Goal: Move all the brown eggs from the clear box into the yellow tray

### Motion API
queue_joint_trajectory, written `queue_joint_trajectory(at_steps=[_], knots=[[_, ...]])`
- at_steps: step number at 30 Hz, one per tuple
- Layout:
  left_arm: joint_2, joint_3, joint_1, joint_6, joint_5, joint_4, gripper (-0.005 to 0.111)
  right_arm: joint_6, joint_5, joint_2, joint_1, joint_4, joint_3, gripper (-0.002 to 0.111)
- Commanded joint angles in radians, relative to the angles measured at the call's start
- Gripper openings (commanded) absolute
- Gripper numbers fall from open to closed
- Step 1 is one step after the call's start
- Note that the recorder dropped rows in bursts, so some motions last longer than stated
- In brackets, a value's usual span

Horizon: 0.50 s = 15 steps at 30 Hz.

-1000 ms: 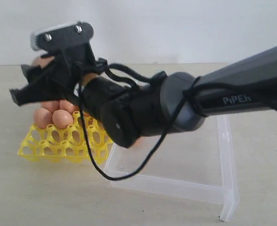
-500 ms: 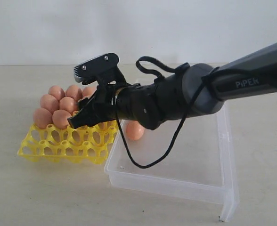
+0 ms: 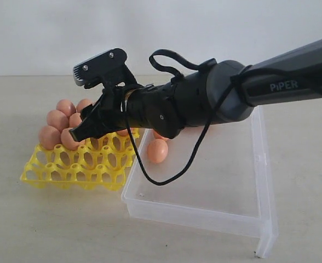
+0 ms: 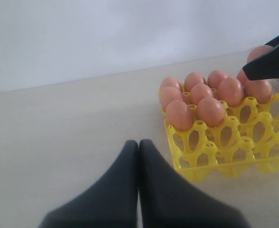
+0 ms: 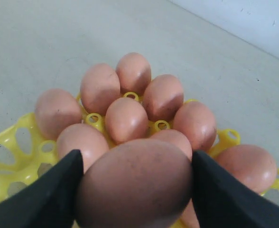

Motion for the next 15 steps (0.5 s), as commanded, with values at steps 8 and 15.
queue_joint_trajectory(at_steps=[8,15], knots=[[-0.002,0.003,-0.003,-0.010,-0.001,-0.003,-0.004,-0.028,0.042,0.067,0.000,-0.009,-0.047,0.000],[-0.002,0.003,-0.003,-0.010,-0.001,-0.003,-0.004,-0.057,0.018,0.106,0.002,-0.026,-0.097,0.000]])
